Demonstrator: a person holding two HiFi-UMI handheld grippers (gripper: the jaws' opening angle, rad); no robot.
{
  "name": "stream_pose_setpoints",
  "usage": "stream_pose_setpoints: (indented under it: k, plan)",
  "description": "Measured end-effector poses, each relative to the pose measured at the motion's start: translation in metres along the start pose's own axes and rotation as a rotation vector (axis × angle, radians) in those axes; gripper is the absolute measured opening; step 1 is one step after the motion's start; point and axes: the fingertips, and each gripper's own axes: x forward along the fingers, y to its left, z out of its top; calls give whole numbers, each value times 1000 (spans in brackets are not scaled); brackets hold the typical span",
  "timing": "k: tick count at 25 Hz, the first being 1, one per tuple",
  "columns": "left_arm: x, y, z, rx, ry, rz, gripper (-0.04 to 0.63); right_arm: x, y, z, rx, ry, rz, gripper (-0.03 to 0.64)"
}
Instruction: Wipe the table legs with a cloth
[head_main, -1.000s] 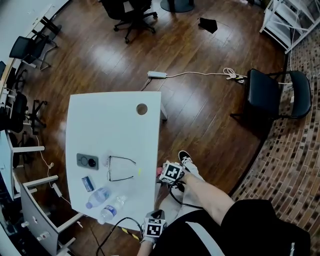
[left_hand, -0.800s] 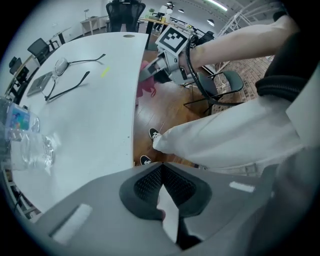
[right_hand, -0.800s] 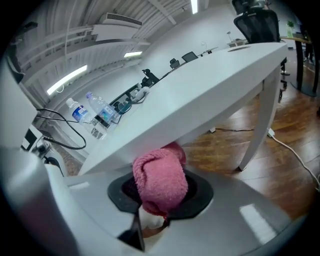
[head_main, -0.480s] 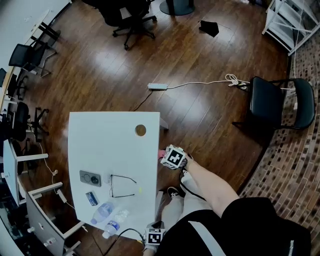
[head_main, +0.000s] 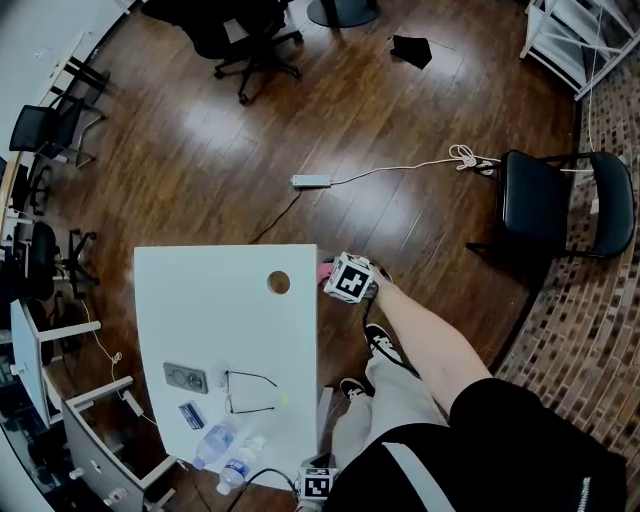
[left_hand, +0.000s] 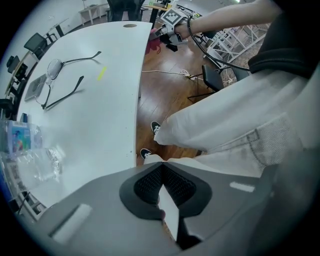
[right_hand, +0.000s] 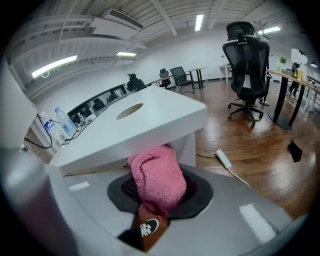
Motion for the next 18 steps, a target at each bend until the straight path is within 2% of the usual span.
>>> stream_pose_setpoints:
  k: [3, 6, 10, 13, 18]
  plan:
    - [-1, 0, -2, -7, 6, -6, -3, -4, -16, 14, -14, -34, -10, 86]
    - [-1, 2, -4, -5, -2, -5, -3, -4, -8, 18, -37, -46, 4, 84]
    - [-1, 7, -16, 18, -15, 2, -3, 11, 44, 4, -111, -15, 32, 84]
    - [-9, 13, -27, 40, -28, 20, -3, 22, 82, -6, -89, -19, 13, 85]
    - [3, 16, -72, 36, -78, 34, -3, 30, 170, -41, -179, 18, 71, 84]
